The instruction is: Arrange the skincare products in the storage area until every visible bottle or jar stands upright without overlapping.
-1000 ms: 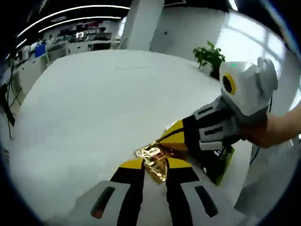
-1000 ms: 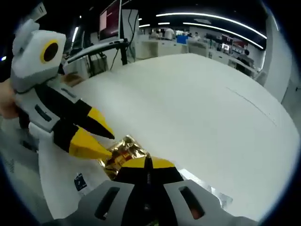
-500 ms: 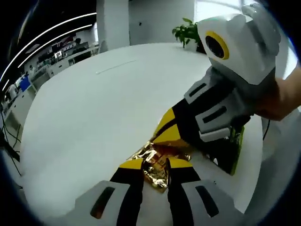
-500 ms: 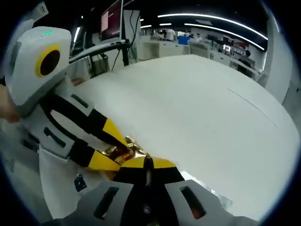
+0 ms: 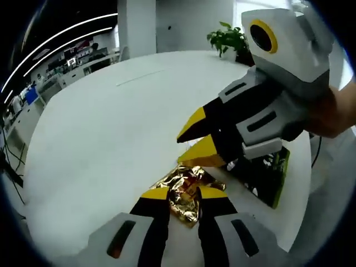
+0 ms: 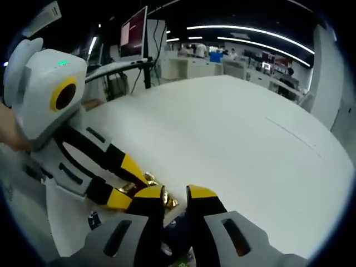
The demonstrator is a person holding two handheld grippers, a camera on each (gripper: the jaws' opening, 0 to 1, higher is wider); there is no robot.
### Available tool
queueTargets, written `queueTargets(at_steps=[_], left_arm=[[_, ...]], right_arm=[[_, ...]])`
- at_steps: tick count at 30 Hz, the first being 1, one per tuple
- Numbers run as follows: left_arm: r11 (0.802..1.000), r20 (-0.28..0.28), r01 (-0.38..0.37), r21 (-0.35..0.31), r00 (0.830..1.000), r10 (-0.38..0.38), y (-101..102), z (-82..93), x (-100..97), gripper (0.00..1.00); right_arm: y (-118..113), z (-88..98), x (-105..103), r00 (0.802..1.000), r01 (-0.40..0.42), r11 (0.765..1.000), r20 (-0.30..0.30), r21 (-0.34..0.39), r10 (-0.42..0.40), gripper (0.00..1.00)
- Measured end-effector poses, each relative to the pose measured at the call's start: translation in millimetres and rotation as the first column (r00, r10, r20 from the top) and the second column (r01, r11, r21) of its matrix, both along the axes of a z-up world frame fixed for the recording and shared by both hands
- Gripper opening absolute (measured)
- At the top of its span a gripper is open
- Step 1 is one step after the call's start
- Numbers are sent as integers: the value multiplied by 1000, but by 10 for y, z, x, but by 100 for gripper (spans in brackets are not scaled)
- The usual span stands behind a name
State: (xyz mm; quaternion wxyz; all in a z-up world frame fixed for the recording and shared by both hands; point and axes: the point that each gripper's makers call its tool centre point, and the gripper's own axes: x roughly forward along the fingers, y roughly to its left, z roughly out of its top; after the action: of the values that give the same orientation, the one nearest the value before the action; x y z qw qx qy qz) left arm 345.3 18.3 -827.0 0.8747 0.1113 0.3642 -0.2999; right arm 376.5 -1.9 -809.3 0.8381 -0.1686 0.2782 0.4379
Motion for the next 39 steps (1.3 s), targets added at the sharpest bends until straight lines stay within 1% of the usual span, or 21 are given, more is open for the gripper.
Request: queueTargets(at_steps=[4, 13, 16, 19, 23, 32, 37, 39], left_arm=[[1000, -3, -2, -4, 1000, 2, 25, -10, 11, 16], [1000, -9, -6, -21, 1000, 6, -14, -2, -1, 18], [1000, -5, -8, -15, 1000, 8, -3, 4, 4, 18], [1000, -12, -12, 0, 1000, 12, 20, -17, -5, 18], [999, -9, -37, 2, 999, 37, 38, -3, 9, 19], [999, -11, -31, -10, 999, 30, -7, 23, -3, 19], [1000, -6, -30, -7, 1000, 30, -2, 61, 7, 20], [999, -4, -33, -11, 999, 33, 1, 105, 10, 22]], right_arm=[[-30, 3, -30, 1000, 2, 1000, -6, 1, -2, 15], [-25, 10, -26, 1000, 4, 1000, -8, 4, -4, 15], [-28, 14, -24, 1000, 1, 1000, -7, 4, -1, 14], [-31, 29, -34, 1000, 3, 1000, -8, 8, -3, 14], [-34, 40, -46, 1000, 2, 1000, -9, 9, -2, 14], [-41, 70, -31, 1000, 3, 1000, -4, 17, -3, 14], [-40, 115, -41, 1000, 3, 1000, 1, 26, -3, 17], [-42, 131, -43, 1000, 6, 1000, 4, 27, -6, 21]])
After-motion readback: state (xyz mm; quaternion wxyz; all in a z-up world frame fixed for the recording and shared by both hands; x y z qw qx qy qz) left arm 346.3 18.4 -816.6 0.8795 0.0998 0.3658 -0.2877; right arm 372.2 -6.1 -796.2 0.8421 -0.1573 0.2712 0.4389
